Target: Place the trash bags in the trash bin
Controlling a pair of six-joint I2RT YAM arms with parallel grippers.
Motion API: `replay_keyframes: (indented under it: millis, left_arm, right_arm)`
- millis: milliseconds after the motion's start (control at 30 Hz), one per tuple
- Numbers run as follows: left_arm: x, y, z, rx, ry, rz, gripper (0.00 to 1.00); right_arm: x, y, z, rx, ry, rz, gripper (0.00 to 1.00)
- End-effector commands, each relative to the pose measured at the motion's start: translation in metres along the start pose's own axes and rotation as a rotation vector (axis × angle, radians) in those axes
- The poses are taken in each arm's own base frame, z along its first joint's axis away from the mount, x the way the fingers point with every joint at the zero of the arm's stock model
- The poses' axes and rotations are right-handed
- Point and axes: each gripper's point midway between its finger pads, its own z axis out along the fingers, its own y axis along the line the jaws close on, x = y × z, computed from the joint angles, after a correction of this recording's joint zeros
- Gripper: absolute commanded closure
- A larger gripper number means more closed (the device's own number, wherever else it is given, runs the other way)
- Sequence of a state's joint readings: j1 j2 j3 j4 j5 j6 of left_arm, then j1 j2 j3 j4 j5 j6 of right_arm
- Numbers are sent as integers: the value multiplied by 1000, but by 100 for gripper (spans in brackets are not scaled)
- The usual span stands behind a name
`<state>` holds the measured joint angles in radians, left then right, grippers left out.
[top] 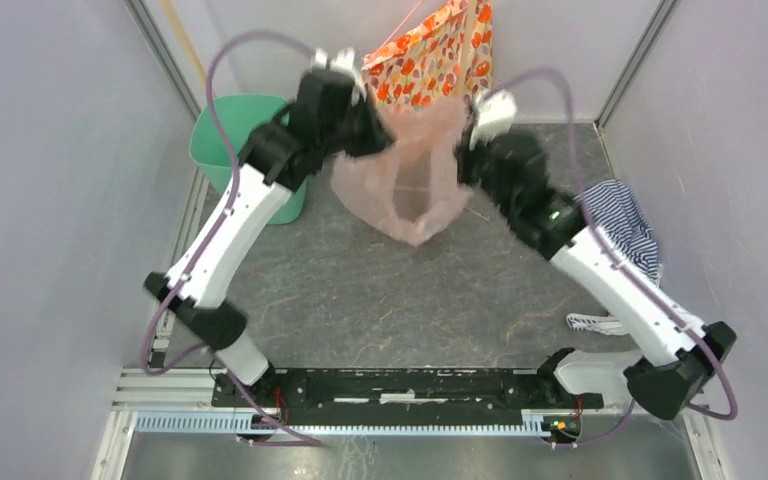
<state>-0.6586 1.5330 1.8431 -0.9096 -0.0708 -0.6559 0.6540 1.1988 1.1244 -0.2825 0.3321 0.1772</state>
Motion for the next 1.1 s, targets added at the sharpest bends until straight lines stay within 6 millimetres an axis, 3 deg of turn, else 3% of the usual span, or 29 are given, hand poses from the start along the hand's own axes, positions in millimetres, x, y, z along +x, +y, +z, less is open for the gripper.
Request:
replay_keyframes:
  millis: [0, 33, 67, 100, 133, 167, 200, 267, 300, 333, 367, 433, 467, 500, 567, 633, 800, 1067]
  left_arm:
    - [-140, -113, -88, 371, -396, 154, 98]
    - [-162, -133, -125, 463, -502, 169, 98]
    - [-167, -140, -132, 501, -530, 181, 98]
    - [-166, -143, -133, 520, -537, 197, 98]
    - [-166, -141, -148, 536, -582, 209, 98]
    - [-149, -127, -118, 475, -530, 218, 98]
    - [-142, -112, -118, 436, -550, 212, 98]
    - [-100, -69, -62, 269, -423, 229, 98]
    - [-71, -44, -30, 174, -338, 243, 98]
    - [-36, -14, 2, 80, -241, 257, 98]
    - [2, 13, 26, 5, -139, 262, 98]
    - [80, 58, 57, -88, 62, 253, 98]
    - [110, 70, 60, -107, 122, 237, 98]
    - [133, 76, 58, -110, 154, 240, 98]
    - [153, 75, 47, -88, 152, 243, 98]
    - [155, 70, 35, -55, 137, 237, 98]
    - [130, 49, 3, 27, 68, 247, 98]
    - [75, 12, -36, 121, -79, 228, 94]
  right_arm:
    - [-241, 0, -105, -100, -501, 33, 100]
    - [-270, 2, -129, -142, -587, 44, 100]
    - [-292, 2, -154, -174, -675, 57, 100]
    - [-298, 3, -166, -198, -718, 61, 100]
    - [-294, 3, -170, -209, -735, 65, 100]
    - [-279, 5, -162, -213, -713, 60, 100]
    - [-251, 7, -143, -209, -651, 56, 100]
    - [-167, 15, -91, -197, -441, 59, 100]
    - [-102, 19, -60, -187, -291, 62, 100]
    - [-44, 20, -41, -174, -170, 79, 100]
    - [28, 19, -26, -155, -24, 89, 100]
    - [141, 17, -20, -145, 202, 117, 100]
    - [182, 16, -26, -143, 287, 140, 100]
    - [202, 18, -32, -159, 327, 157, 100]
    - [206, 17, -42, -160, 312, 171, 100]
    - [181, 10, -49, -139, 260, 165, 100]
    - [119, 6, -58, -125, 189, 125, 100]
    - [35, 2, -74, -106, 75, 137, 100]
